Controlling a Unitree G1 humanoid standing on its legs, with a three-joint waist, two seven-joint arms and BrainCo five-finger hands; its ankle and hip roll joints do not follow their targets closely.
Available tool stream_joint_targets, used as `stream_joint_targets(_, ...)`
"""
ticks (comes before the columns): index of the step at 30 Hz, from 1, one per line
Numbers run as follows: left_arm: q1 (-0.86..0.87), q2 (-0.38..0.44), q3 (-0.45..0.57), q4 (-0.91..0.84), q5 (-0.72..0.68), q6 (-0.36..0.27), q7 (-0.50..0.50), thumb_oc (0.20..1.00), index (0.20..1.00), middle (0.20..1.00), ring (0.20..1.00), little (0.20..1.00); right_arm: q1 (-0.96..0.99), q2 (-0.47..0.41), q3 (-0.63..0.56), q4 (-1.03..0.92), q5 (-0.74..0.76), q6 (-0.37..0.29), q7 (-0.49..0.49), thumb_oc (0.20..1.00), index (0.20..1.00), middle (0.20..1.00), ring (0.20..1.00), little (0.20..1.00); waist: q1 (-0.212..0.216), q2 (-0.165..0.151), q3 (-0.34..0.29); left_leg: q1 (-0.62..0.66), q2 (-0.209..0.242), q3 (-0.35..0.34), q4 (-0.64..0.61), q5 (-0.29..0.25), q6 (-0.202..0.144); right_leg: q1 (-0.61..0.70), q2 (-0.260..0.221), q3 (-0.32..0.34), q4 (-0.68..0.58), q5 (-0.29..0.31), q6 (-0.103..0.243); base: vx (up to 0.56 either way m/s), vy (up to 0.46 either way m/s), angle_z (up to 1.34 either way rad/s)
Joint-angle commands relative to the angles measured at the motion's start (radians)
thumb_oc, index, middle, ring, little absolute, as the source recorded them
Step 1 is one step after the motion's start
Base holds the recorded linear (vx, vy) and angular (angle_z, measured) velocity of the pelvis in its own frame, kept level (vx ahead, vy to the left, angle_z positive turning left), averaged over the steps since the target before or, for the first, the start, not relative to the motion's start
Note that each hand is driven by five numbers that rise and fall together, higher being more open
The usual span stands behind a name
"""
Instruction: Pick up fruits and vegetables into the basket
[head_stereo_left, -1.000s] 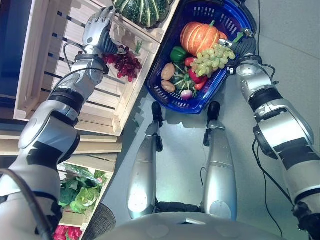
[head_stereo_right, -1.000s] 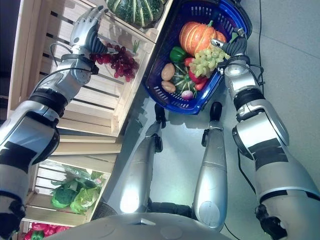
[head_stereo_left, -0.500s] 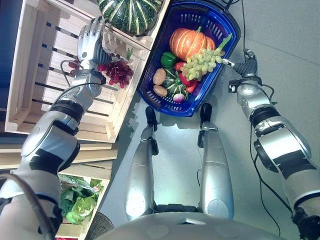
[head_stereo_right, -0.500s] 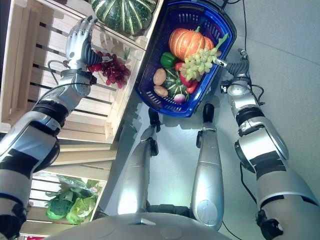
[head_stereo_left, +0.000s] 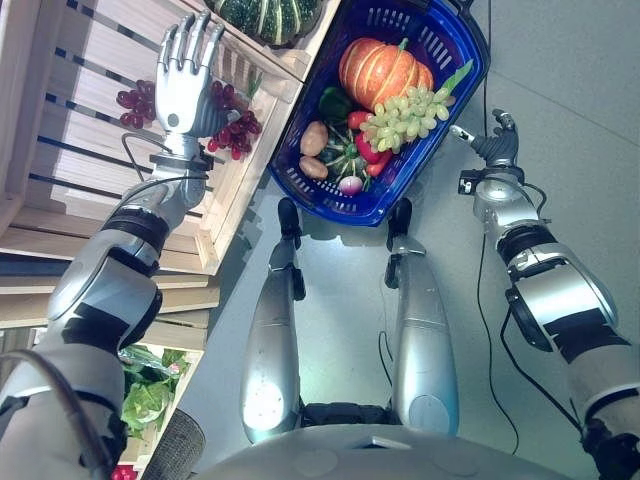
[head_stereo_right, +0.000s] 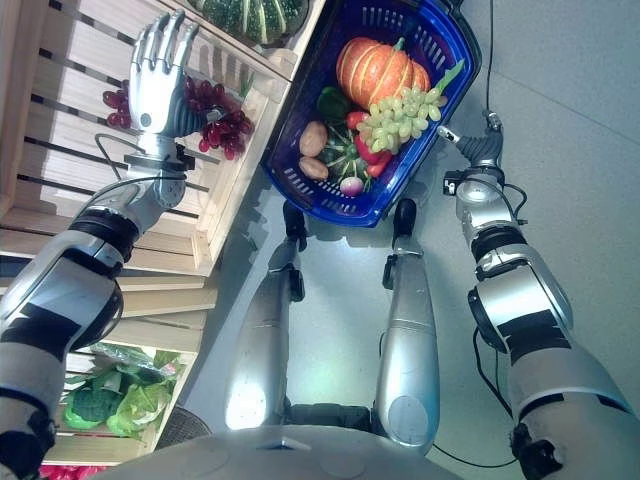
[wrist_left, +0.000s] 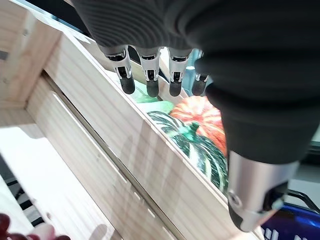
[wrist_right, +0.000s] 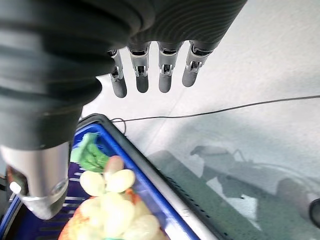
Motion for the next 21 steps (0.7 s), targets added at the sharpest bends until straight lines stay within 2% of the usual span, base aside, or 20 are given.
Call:
stream_joint_targets(1, -0.029, 0.025, 0.033, -0.006, 0.054, -0.034, 0.026, 1.0, 1.0, 1.0, 1.0, 1.0, -0.006, -0.026, -0.037, 0.007, 0.022, -0.02, -0.025, 1.0, 1.0, 1.0, 1.0, 1.0, 0.005, 0.006, 0.01, -0.041, -0.064, 0.025, 0.108, -0.095, 0.073, 0.069, 0.051, -0.044, -0.077, 0.011, -0.022, 0.0, 0.0, 0.0)
stream_joint_targets(4, 0.004, 0.024, 0.018, -0.003, 0.034, -0.04, 0.02, 1.0, 1.0, 1.0, 1.0, 1.0, 0.0, -0.035, -0.04, 0.019, 0.027, -0.021, -0.018, 1.0, 1.0, 1.0, 1.0, 1.0, 0.007, 0.009, 0.01, -0.045, -0.063, 0.023, 0.114, -0.098, 0.073, 0.067, 0.051, -0.042, -0.076, 0.011, -0.021, 0.0, 0.0, 0.0)
stream_joint_targets(11, 0.05, 0.024, 0.026, 0.029, -0.054, 0.028, -0.069, 1.0, 1.0, 1.0, 1.0, 1.0, 0.0, -0.036, -0.045, 0.032, 0.027, -0.034, -0.012, 1.0, 1.0, 1.0, 1.0, 1.0, 0.011, 0.012, 0.01, -0.047, -0.063, 0.022, 0.115, -0.096, 0.073, 0.067, 0.052, -0.04, -0.076, 0.01, -0.021, 0.0, 0.0, 0.0)
stream_joint_targets(16, 0.062, 0.032, 0.038, 0.074, -0.111, 0.087, -0.147, 1.0, 1.0, 1.0, 1.0, 1.0, -0.004, -0.04, -0.048, 0.041, 0.031, -0.03, -0.01, 1.0, 1.0, 1.0, 1.0, 1.0, 0.01, 0.012, 0.01, -0.05, -0.062, 0.021, 0.116, -0.095, 0.071, 0.066, 0.051, -0.04, -0.078, 0.008, -0.021, 0.0, 0.0, 0.0)
stream_joint_targets(17, 0.06, 0.034, 0.039, 0.084, -0.138, 0.115, -0.164, 1.0, 1.0, 1.0, 1.0, 1.0, -0.005, -0.045, -0.046, 0.044, 0.04, -0.025, -0.007, 1.0, 1.0, 1.0, 1.0, 1.0, 0.009, 0.012, 0.01, -0.048, -0.063, 0.022, 0.111, -0.092, 0.072, 0.068, 0.052, -0.042, -0.081, 0.01, -0.023, 0.0, 0.0, 0.0)
stream_joint_targets(21, 0.065, 0.043, 0.065, 0.122, -0.163, 0.173, -0.183, 1.0, 1.0, 1.0, 1.0, 1.0, -0.004, -0.056, -0.055, 0.053, 0.071, -0.009, 0.004, 1.0, 1.0, 1.0, 1.0, 1.0, 0.007, 0.012, 0.01, -0.056, -0.061, 0.02, 0.115, -0.091, 0.071, 0.059, 0.054, -0.039, -0.076, 0.007, -0.026, 0.0, 0.021, 0.0)
